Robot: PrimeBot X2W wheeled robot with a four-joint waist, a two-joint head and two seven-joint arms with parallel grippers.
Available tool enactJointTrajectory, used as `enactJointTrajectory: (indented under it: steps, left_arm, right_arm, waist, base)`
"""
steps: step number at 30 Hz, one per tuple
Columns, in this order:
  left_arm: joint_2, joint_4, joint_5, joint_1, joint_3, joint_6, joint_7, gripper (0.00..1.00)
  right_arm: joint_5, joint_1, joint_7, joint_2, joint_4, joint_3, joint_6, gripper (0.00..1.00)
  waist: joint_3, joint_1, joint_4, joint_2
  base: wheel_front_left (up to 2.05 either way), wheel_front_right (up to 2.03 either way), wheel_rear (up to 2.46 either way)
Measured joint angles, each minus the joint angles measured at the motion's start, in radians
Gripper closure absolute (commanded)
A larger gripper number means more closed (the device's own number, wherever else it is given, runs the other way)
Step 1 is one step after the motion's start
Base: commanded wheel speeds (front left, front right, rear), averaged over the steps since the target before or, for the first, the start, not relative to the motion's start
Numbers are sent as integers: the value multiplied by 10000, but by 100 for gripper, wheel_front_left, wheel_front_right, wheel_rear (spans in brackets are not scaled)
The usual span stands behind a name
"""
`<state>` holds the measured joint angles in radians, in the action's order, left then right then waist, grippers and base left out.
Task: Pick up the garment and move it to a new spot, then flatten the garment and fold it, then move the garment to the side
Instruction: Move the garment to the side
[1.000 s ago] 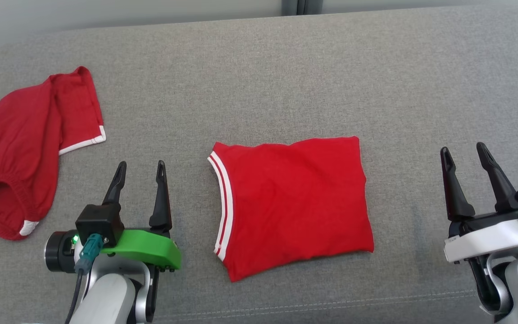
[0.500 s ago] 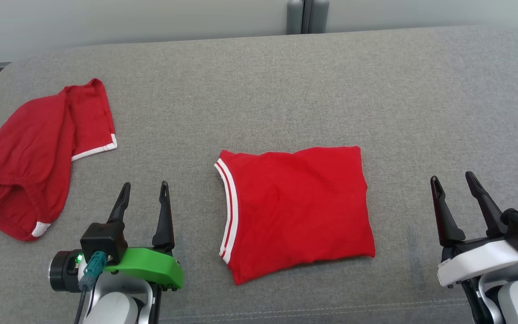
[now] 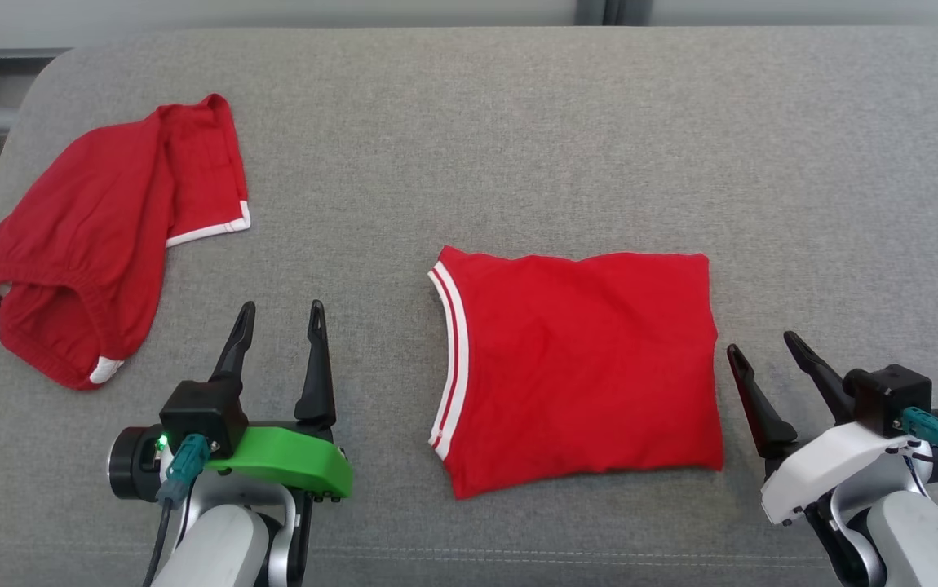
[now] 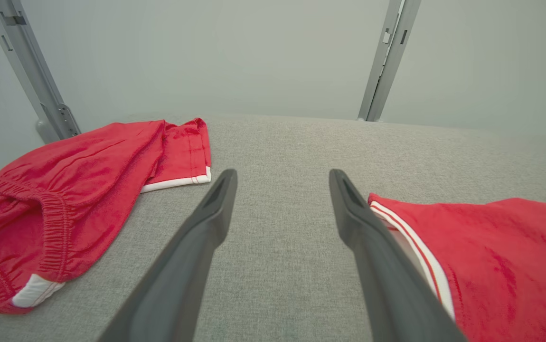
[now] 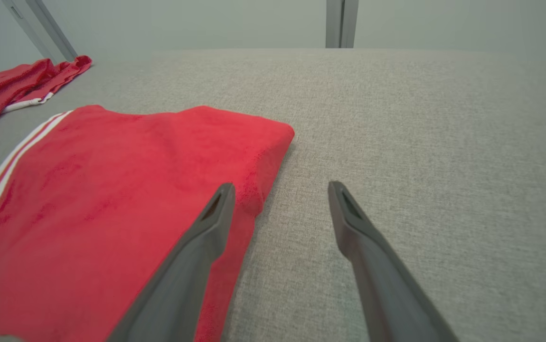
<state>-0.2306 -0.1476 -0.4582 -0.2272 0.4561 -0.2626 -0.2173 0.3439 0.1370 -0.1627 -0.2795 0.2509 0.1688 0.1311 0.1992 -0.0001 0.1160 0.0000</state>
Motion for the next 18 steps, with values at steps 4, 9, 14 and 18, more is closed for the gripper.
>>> enactJointTrajectory:
  steps: [4, 9, 14, 18]
  left_arm:
    - [169, -173, 0, -171, 42, 75, -109, 0]
    - [322, -389, 0, -337, 56, 163, -238, 0]
    - [414, -541, 2, -384, -33, 203, -320, 0]
    - [408, -573, 35, -502, -100, 224, -389, 0]
  right_arm:
    - [255, 380, 40, -203, 579, 512, 0, 0]
    - [614, 681, 301, -416, 1062, 997, 0, 0]
    - [686, 854, 619, -587, 1137, 1116, 0, 100]
    - [382, 935, 708, -625, 878, 1051, 19, 100]
  waist:
    - [336, 0, 335, 0]
    - [731, 0, 750, 0]
    - [1050, 0, 1011, 0]
    - [1194, 1, 963, 0]
  base:
    - [0, 0, 0]
    - [0, 0, 0]
    - [0, 0, 0]
    - [0, 0, 0]
